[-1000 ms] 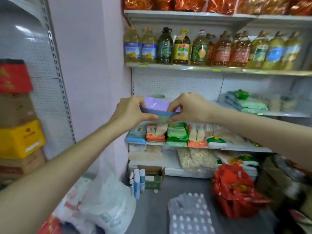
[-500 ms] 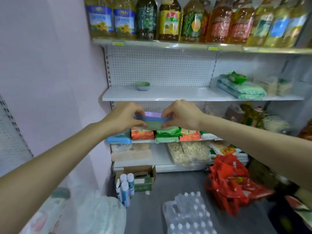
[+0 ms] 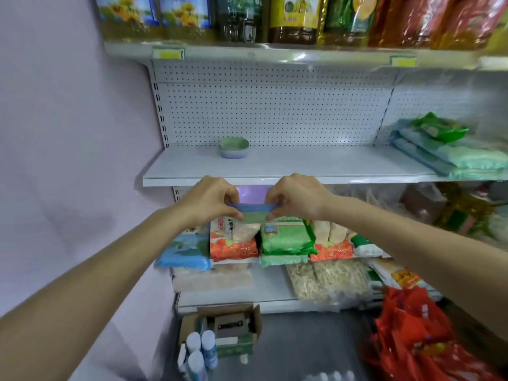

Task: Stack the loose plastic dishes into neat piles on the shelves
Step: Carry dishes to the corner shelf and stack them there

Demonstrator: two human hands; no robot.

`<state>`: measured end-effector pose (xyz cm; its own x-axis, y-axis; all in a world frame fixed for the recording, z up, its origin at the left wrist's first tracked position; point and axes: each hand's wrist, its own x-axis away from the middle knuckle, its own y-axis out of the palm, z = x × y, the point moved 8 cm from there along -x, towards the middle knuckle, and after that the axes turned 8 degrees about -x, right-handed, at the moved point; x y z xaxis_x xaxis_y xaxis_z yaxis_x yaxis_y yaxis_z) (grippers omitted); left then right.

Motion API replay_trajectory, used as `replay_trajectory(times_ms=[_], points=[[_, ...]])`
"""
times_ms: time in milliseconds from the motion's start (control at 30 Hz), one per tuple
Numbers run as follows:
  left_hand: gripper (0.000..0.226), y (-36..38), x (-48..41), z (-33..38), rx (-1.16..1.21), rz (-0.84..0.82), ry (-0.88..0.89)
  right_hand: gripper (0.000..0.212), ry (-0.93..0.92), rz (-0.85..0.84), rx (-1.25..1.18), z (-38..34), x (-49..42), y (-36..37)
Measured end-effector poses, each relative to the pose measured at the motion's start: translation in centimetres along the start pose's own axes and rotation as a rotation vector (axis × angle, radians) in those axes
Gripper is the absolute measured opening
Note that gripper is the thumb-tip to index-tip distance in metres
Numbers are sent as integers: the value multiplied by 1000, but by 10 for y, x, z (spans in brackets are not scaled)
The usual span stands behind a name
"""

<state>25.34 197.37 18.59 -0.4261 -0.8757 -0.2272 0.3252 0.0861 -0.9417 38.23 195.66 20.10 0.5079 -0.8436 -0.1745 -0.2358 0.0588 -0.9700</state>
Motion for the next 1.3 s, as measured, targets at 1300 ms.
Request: replay_trajectory(times_ms=[1300], points=[[34, 165, -467, -229, -17, -136, 20, 24, 123, -249, 44, 385, -374, 152]])
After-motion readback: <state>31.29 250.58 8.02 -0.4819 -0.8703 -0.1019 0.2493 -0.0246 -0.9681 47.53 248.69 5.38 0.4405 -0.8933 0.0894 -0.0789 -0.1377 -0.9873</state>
